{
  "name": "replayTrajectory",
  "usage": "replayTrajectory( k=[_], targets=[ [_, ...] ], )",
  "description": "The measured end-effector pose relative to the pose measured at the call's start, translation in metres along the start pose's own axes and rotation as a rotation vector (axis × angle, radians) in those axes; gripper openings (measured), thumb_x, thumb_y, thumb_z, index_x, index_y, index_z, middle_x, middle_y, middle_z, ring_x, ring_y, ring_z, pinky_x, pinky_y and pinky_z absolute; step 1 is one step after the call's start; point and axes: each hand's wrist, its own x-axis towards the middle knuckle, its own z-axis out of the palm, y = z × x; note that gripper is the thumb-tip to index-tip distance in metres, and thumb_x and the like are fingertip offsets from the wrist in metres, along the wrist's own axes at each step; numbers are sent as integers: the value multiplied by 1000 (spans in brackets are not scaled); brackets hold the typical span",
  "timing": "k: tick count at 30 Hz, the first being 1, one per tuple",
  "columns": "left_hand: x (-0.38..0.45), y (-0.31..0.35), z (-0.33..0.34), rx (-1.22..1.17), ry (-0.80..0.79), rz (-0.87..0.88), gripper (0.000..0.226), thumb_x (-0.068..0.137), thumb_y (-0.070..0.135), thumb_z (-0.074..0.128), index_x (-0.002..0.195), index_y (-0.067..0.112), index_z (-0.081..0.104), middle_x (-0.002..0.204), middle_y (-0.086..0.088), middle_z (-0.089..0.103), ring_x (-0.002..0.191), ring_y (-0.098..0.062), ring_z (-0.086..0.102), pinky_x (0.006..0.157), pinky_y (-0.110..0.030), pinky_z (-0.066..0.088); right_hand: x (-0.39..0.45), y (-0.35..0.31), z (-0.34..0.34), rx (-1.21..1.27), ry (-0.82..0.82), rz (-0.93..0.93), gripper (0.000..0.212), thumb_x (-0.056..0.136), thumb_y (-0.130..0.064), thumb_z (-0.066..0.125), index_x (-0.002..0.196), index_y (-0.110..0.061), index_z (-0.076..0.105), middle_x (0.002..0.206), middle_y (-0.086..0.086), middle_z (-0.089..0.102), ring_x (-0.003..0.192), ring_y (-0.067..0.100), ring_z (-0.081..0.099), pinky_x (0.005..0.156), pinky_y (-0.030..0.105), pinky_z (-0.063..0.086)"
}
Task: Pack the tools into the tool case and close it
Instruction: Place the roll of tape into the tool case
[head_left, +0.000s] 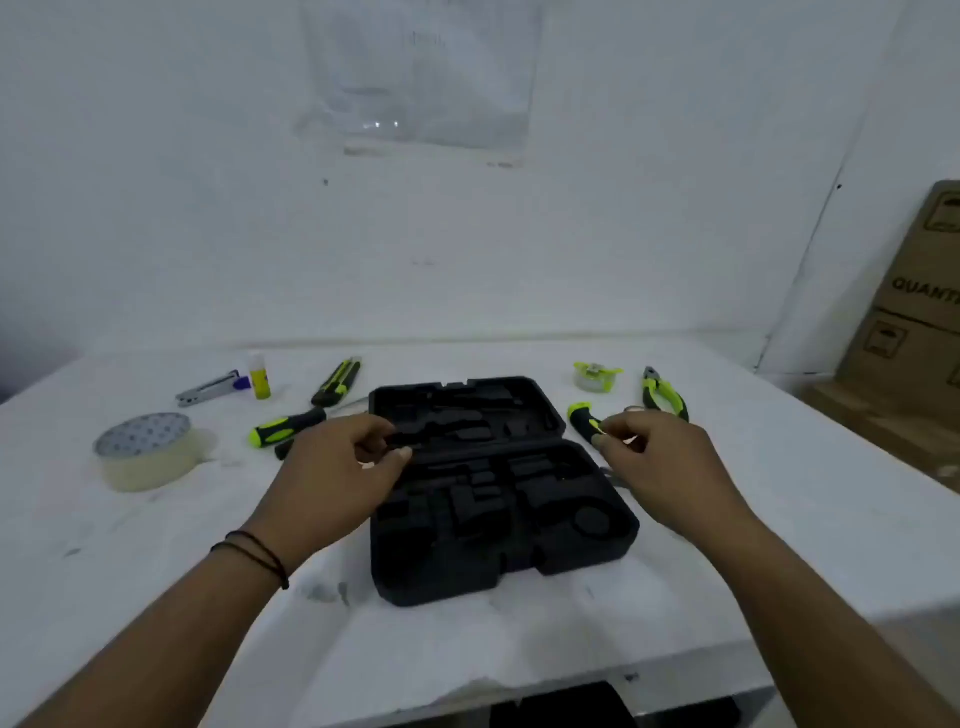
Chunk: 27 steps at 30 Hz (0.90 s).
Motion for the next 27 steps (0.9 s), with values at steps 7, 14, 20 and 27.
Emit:
replayTrajectory(
  k=[7, 14, 20, 27],
  targets=[
    [-6, -31, 31, 97, 27, -135, 40, 83, 36, 63, 114, 11, 61, 98, -6, 63, 82, -16, 57, 72, -24, 38, -2, 23, 33, -114, -50, 66, 23, 89, -19, 55, 105, -7, 68, 105, 9, 68, 95, 22, 61, 69, 19, 36],
    [-3, -43, 43, 82, 24, -205, 31, 84, 39, 61, 97, 12, 68, 80, -2, 66, 75, -15, 58, 60, -18, 38, 7, 36, 56, -136, -43, 109, 19, 87, -9, 51, 91, 0, 67, 72, 8, 60, 72, 25, 61, 68, 31, 47],
    [8, -54, 43, 87, 33, -155, 19, 85, 27, 61, 86, 12, 73, 79, -4, 70, 74, -15, 61, 63, -7, 35, 14, 35, 67, -127, 65, 157, 20, 88, -3, 50, 91, 9, 65, 88, 24, 65, 83, 35, 60, 74, 40, 47],
    [37, -66, 44, 74, 75, -156, 17, 85, 15, 60, 83, 6, 74, 80, -10, 72, 73, -17, 58, 63, -24, 36, 24, 33, 83, -85, 114, 138, 20, 87, -2, 52, 87, 14, 64, 83, 28, 65, 79, 36, 59, 75, 44, 45]
  ],
)
